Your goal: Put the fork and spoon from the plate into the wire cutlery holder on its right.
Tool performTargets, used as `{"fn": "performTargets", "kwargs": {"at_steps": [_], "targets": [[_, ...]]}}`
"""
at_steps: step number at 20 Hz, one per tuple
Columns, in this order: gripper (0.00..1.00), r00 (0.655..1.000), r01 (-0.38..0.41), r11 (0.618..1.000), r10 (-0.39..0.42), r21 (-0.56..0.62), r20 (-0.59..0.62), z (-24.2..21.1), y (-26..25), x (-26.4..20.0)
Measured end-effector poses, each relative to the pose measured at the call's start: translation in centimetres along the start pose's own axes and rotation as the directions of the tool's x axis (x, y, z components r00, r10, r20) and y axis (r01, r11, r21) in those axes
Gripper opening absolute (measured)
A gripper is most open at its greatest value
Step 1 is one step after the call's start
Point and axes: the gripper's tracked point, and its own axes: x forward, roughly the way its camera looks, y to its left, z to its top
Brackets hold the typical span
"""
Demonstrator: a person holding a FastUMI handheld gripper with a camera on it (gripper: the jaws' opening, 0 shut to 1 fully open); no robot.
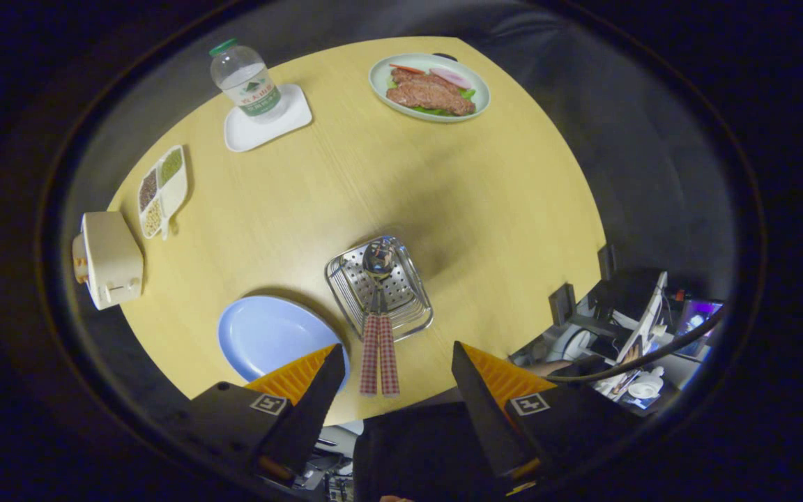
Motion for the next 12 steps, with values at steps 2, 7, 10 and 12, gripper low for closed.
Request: {"fn": "performTargets", "kwargs": {"at_steps": [2,7,10,12], "targets": [[0.93,0.999,0.026,0.999,-0.026,-0.036,0.022,-0.5,-0.6,-0.8],[0.99,0.983,0.026,0.998,-0.016,-0.052,0.184,0.4,-0.4,-2.5],[0.99,0.955,0.051,0.995,-0.025,-0.082,0.296,1.3,-0.9,-3.4],[0.99,0.914,0.02,0.997,0.014,-0.079,0.405,2.6,-0.5,-4.3]]}}
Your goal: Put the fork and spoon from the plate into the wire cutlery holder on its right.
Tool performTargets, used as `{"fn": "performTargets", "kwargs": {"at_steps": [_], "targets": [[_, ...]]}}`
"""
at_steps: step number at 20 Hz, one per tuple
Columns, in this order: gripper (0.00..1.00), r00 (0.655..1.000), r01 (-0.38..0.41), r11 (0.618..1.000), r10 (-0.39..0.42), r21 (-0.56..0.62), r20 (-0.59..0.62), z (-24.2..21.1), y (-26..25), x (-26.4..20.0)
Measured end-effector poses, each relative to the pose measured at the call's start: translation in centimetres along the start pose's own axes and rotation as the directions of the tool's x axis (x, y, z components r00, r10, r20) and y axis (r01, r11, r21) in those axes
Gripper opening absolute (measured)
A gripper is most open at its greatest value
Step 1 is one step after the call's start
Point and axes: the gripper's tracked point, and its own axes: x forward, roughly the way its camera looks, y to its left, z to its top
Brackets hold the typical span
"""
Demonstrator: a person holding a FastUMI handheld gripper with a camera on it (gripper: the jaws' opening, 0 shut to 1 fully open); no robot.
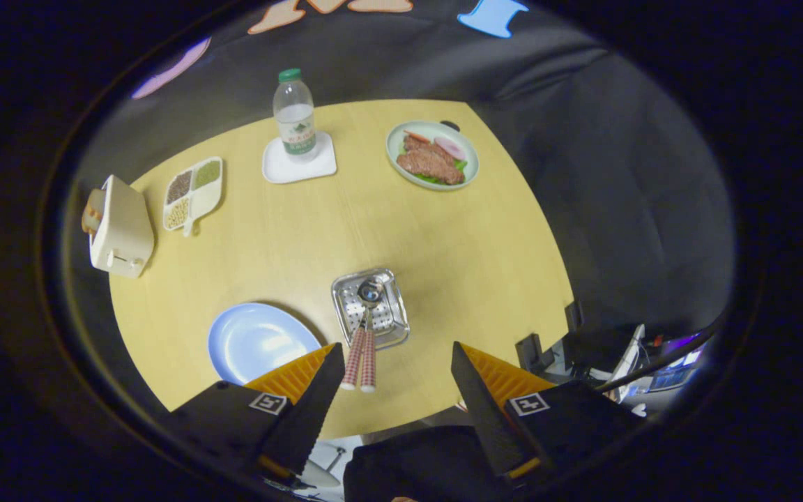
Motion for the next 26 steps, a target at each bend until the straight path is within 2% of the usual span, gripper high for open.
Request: {"fn": "performTargets", "kwargs": {"at_steps": [3,5,7,9,12,15,17,21,23,26], "targets": [[0.99,0.979,-0.078,0.997,0.073,0.017,0.192,2.6,0.5,-1.3],[0.99,0.94,-0.113,0.994,0.103,0.012,0.326,4.3,0.3,-2.7],[0.99,0.882,-0.118,0.993,0.109,-0.008,0.459,6.1,-0.2,-3.9],[0.98,0.792,-0.134,0.991,0.112,-0.008,0.6,8.0,-0.3,-5.6],[0.98,0.624,-0.183,0.983,0.116,0.0,0.773,10.2,0.5,-8.7],[0.98,0.513,-0.184,0.983,0.095,0.001,0.853,10.2,0.2,-10.9],[0.98,0.452,-0.19,0.982,0.076,0.013,0.889,10.2,0.2,-12.0],[0.98,0.399,-0.238,0.971,0.076,0.023,0.914,8.9,0.7,-12.2],[0.98,0.39,-0.211,0.977,0.065,0.021,0.918,8.2,0.1,-12.0],[0.98,0.4,-0.211,0.977,0.071,0.017,0.914,7.4,0.7,-11.6]]}}
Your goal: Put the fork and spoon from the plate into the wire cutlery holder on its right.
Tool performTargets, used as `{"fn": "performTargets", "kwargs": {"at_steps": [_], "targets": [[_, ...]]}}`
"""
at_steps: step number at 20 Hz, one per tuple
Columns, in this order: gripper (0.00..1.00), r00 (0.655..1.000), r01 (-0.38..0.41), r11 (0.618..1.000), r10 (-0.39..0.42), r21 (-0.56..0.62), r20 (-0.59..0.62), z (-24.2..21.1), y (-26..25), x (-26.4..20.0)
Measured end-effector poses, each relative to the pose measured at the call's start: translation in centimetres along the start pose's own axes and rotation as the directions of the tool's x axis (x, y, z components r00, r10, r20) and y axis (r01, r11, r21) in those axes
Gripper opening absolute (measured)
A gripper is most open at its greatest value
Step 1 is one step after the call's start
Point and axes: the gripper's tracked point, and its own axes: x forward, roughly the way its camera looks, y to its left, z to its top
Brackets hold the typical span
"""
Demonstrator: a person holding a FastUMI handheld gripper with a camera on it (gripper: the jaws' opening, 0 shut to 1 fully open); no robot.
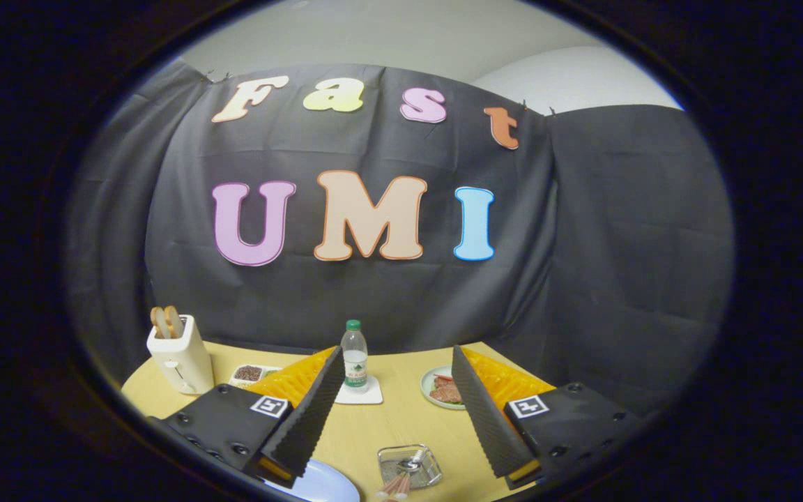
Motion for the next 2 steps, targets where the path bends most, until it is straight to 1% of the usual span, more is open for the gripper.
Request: {"fn": "performTargets", "kwargs": {"at_steps": [2], "targets": [[0.98,1.0,-0.013,1.0,0.013,0.012,0.0,-0.21,0.39,0.04]]}}
